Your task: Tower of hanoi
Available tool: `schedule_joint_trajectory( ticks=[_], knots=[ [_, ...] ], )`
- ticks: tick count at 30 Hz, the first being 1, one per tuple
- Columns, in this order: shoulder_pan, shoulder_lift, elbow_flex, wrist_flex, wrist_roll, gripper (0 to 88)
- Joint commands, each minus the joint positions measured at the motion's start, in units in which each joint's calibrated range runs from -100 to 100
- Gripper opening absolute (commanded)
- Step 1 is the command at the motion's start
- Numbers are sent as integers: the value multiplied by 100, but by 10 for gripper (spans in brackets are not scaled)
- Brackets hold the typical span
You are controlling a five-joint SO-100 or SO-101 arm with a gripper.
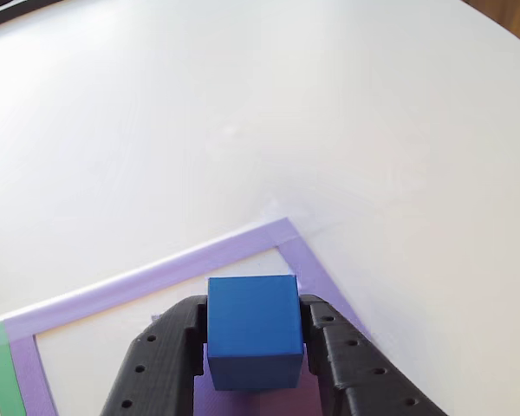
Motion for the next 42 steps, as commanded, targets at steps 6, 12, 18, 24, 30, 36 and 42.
schedule_joint_trajectory(
  ticks=[6,12,18,24,30,36,42],
  knots=[
    [-153,-458,394,-241,0,0],
    [-176,-434,476,-403,0,64],
    [-145,-434,467,-508,0,165],
    [-107,-522,303,-484,0,281],
    [-138,-1228,-169,536,0,325],
    [-115,-2566,-1241,3264,0,289],
    [-153,-3183,-2886,6032,0,39]
  ],
)
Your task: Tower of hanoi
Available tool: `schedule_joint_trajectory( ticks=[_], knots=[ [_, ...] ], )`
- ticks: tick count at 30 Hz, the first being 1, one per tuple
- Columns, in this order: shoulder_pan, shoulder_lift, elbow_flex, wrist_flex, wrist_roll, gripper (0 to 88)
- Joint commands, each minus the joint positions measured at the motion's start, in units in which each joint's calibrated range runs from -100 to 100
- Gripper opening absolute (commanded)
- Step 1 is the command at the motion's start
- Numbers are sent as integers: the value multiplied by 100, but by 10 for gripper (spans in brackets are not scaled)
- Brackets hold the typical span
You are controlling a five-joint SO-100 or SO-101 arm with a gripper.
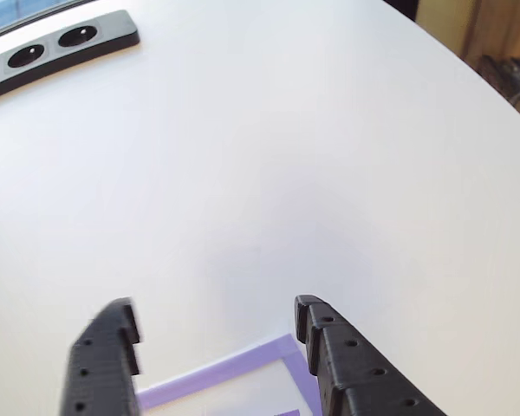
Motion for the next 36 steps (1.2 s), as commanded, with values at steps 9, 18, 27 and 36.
schedule_joint_trajectory(
  ticks=[9,18,27,36],
  knots=[
    [-473,-765,-4106,6381,0,0],
    [-1357,-853,-5169,7927,0,0],
    [-1769,-1214,-5169,8169,0,0],
    [-2089,-1703,-5215,8987,0,0]
  ],
)
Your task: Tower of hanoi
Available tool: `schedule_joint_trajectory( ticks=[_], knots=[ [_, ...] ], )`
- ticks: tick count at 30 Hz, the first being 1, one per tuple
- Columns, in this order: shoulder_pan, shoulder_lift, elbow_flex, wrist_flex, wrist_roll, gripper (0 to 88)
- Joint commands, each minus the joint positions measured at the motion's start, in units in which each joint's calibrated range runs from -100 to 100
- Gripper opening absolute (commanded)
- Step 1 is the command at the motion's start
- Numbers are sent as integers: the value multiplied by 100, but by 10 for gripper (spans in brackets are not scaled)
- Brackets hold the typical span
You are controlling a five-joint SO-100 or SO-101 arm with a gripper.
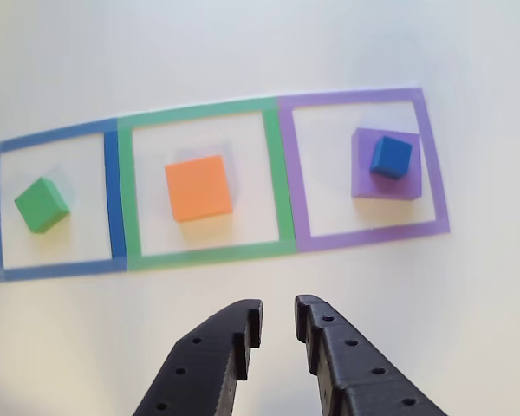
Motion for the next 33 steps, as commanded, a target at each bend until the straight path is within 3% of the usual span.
schedule_joint_trajectory(
  ticks=[1,12,16,17,19,33],
  knots=[
    [-166,-463,-154,351,19,0],
    [-860,-575,1036,334,19,19],
    [-1012,-704,1590,51,19,111],
    [-1081,-744,1781,-119,19,222],
    [-1233,-800,2117,-451,19,293],
    [-2072,-1305,5570,-4595,19,341]
  ],
)
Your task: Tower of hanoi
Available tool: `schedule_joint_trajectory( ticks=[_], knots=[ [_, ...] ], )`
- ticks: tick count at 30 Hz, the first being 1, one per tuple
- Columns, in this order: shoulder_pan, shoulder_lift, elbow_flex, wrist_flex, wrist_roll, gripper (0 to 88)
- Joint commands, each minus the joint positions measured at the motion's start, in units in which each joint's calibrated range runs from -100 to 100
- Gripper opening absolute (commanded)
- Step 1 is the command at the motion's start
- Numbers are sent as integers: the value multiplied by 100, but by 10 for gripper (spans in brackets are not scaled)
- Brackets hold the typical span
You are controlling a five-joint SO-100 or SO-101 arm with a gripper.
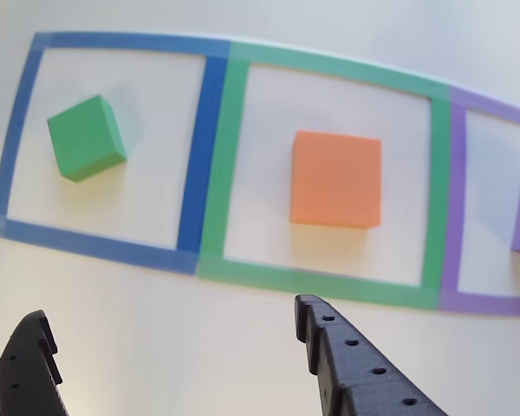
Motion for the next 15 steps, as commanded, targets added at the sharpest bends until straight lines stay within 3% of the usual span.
schedule_joint_trajectory(
  ticks=[1,15],
  knots=[
    [-336,-279,586,-1250,38,343],
    [-313,715,2957,-6058,38,405]
  ],
)
